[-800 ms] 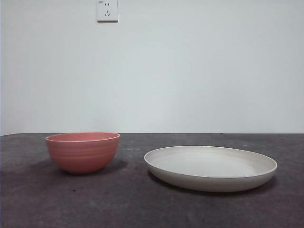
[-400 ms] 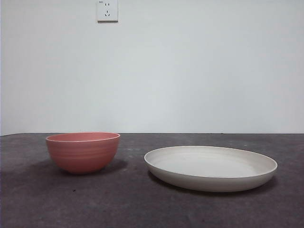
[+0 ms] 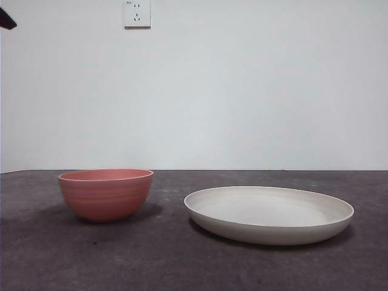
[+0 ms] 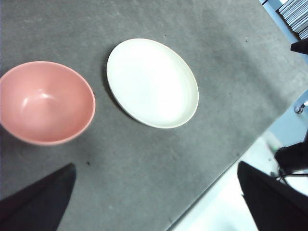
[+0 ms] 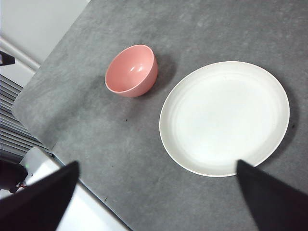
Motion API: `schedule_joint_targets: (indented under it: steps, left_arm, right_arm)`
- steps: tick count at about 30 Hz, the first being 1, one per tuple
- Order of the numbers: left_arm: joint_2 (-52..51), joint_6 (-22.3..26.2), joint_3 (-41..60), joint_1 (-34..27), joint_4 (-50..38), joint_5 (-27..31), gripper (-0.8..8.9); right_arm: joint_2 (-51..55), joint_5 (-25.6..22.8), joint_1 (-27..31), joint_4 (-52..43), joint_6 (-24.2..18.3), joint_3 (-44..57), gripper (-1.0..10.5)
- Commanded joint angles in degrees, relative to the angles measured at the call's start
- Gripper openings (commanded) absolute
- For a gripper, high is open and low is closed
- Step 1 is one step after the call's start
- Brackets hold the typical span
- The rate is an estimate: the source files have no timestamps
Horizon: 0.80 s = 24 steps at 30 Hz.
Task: Place the red bowl on the white plate
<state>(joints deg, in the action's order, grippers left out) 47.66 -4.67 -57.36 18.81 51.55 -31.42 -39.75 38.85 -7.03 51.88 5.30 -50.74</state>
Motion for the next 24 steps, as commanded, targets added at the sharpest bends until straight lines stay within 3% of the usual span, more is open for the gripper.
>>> schedule_joint_targets:
  steps: [1,6,11,20,24]
  left_arm:
    - [0.4,0.7,-1.2,0.2,-0.7,-0.1,6.80]
    - [1.7,0.5,-1.2,0.2,-2.0,1.1,6.79]
    - [6.4,-0.7,-1.2,0.2,-3.0,7.4,6.79]
    - [21.9,-1.3,-1.2,0.2,-10.6,19.3,6.69]
    - [29.5,-2.7,-1.2,0.1,-15.5,19.9,6.50]
  right_arm:
    - [-0.3,0.1,-0.1,-0.1,-0.8,-1.0,6.2]
    - [-0.2,0.2,-0.1,0.3,-0.8,-1.0,6.2]
    - [-0.2,0.2,-0.1,0.3,-0.8,-1.0,6.2]
    - [-0.2,0.2,-0.1,1.0,-0.2,-1.0,6.2]
    - [-0.2,0.2,-0.1,1.0,-0.2,-1.0,6.2]
